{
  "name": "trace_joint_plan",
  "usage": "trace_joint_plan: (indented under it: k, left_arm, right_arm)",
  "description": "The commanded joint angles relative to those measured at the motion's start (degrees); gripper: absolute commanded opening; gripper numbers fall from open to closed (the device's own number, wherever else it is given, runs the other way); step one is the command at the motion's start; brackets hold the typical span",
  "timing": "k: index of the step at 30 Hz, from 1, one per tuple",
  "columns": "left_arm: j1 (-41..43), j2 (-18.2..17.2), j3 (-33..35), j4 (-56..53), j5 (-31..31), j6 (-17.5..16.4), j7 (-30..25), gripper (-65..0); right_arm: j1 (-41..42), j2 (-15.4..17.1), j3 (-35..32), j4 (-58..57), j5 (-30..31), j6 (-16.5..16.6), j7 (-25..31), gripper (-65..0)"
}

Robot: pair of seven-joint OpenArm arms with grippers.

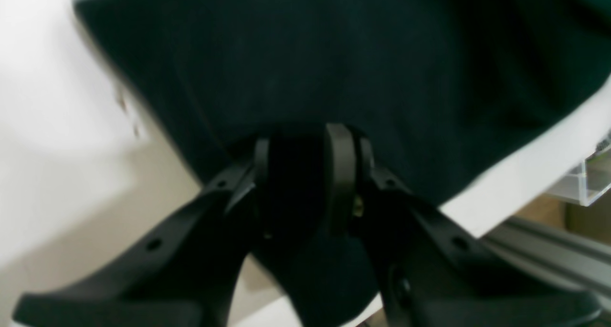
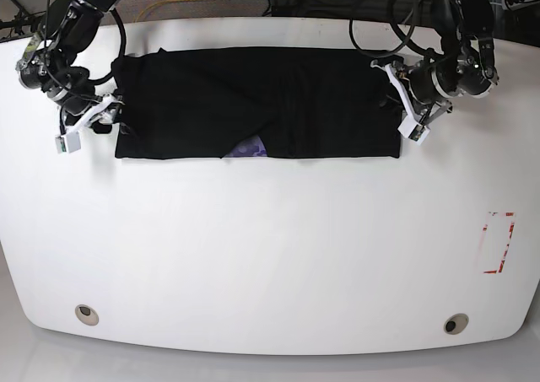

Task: Fold the T-shirt properly
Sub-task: 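Grasp the strip's ends with both grippers near the middle, then fold the strip ends toward each other with both grippers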

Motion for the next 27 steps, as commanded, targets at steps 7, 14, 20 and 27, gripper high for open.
trace_joint_plan:
  k: [7, 14, 20, 27]
  left_arm:
    - [-0.2, -1.4, 0.0, -4.1, -1.1, -0.2, -4.0, -52.6]
    - [-0.2, -2.4, 1.0, -4.4, -1.2, -0.2, -4.0, -52.5]
    - [-0.2, -3.3, 0.8, 1.3, -1.5, -0.2, -4.0, -52.5]
    - [-0.5, -3.1, 1.1, -0.9, -1.0, 0.1, -4.1, -52.5]
  right_arm:
    - [0.9, 3.4, 0.2, -10.4, 4.8, 0.1, 0.7, -23.3]
    - [0.0, 1.0, -2.4, -11.4, 5.1, 0.1, 0.8, -23.3]
    - [-1.7, -1.6, -7.5, -9.2, 5.1, 0.1, 1.1, -24.7]
    - [-2.3, -4.4, -7.7, -6.1, 5.0, 0.1, 1.1, -57.4]
